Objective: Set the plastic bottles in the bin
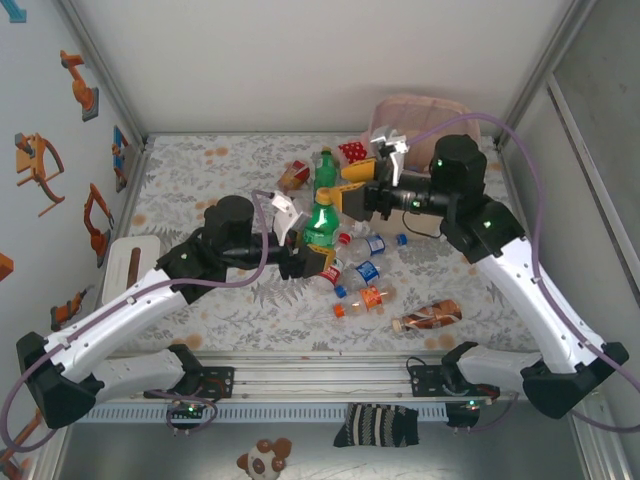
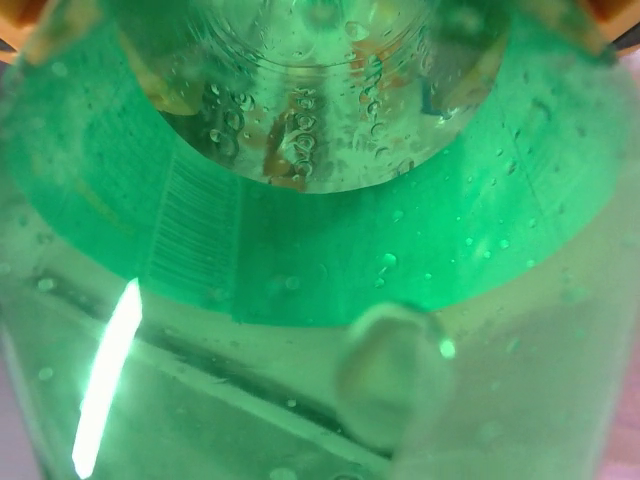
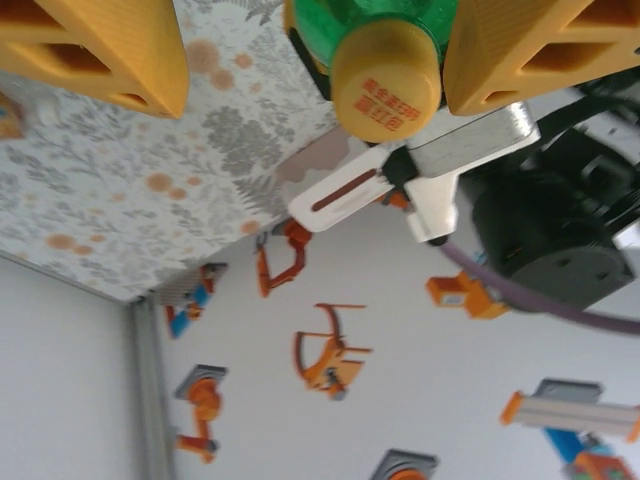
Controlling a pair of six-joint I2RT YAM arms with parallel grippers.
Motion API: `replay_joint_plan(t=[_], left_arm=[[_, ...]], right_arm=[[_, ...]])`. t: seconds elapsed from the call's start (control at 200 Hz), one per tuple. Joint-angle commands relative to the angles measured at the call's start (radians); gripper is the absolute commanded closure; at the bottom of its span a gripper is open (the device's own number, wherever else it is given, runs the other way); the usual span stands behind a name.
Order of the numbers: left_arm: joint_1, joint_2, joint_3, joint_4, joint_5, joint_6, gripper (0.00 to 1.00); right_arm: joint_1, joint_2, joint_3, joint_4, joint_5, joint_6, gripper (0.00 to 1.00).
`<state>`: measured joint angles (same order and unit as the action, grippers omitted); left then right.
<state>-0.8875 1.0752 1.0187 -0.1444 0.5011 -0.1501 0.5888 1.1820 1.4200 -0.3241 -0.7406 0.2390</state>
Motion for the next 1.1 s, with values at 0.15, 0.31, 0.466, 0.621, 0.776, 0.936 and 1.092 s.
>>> replay_joint_plan(t=[0.15, 0.31, 0.466, 0.621, 0.776, 0.936, 1.092], left_arm=[[0.005, 0.01, 0.027, 0.096, 0.106, 0.023, 0.45], [0.005, 0.023, 0.025, 0.116, 0.108, 0.011, 0.45], [0.005, 0.028, 0.026, 0.115, 0.1, 0.013, 0.45], [0.005, 0.025, 0.031, 0.11, 0.071, 0.018, 0.42], [0.005, 0.01, 0.029, 0.101, 0.025, 0.024, 0.29], [0.006, -0.024, 0.016, 0.087, -0.026, 0.027, 0.22], [0.005, -0.072, -0.015, 0.075, -0.097, 0.025, 0.21]], right_arm=[[0.041, 0.036, 0.019, 0.036, -0.135, -0.071, 0.35], [0.046, 0.037, 0.015, 0.042, -0.137, -0.066, 0.45], [0.048, 0.037, 0.019, 0.043, -0.143, -0.064, 0.63], [0.049, 0.034, 0.02, 0.038, -0.133, -0.063, 0.7], [0.048, 0.029, 0.035, 0.007, -0.081, -0.086, 0.73], [0.032, 0.041, 0.093, -0.073, 0.039, -0.124, 0.73], [-0.052, 0.084, 0.187, -0.133, 0.113, -0.114, 0.73]])
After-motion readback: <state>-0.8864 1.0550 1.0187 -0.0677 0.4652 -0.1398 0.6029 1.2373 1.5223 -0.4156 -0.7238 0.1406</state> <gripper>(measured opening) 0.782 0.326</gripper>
